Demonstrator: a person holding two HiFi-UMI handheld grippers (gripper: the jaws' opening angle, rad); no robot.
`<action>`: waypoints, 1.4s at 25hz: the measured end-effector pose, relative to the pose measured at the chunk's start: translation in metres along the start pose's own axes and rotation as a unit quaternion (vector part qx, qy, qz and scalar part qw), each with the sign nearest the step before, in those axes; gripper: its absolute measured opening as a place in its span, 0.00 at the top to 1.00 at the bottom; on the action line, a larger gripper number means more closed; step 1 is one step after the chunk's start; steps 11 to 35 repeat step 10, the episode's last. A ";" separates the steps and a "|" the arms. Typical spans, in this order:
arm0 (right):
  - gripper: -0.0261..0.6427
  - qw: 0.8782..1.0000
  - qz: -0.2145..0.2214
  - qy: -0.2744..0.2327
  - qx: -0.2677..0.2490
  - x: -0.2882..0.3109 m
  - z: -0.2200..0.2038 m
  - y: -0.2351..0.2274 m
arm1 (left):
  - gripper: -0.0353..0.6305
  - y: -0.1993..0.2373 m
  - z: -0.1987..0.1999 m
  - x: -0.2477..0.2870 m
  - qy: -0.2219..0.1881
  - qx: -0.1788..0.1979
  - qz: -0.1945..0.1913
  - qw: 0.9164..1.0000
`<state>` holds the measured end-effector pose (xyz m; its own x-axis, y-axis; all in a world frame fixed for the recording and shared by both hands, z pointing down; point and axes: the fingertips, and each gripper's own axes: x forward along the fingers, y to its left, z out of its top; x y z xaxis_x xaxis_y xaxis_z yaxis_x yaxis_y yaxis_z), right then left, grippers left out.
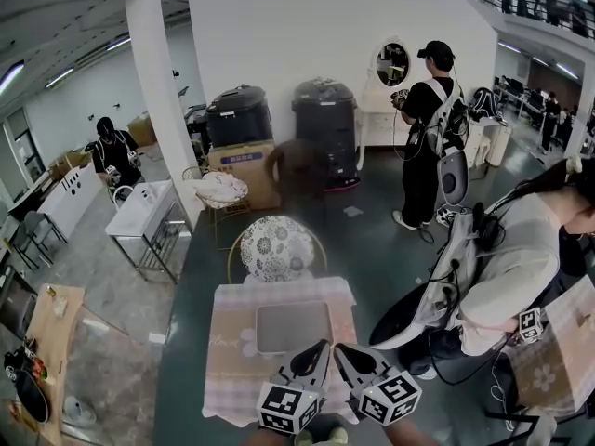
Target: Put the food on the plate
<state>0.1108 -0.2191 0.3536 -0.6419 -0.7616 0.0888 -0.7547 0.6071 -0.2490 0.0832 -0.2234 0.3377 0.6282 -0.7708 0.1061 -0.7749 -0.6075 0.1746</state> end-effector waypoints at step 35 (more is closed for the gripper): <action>0.94 1.000 0.003 0.002 -0.003 0.001 -0.005 0.005 | 0.94 0.002 -0.003 -0.005 -0.002 0.001 0.003 1.000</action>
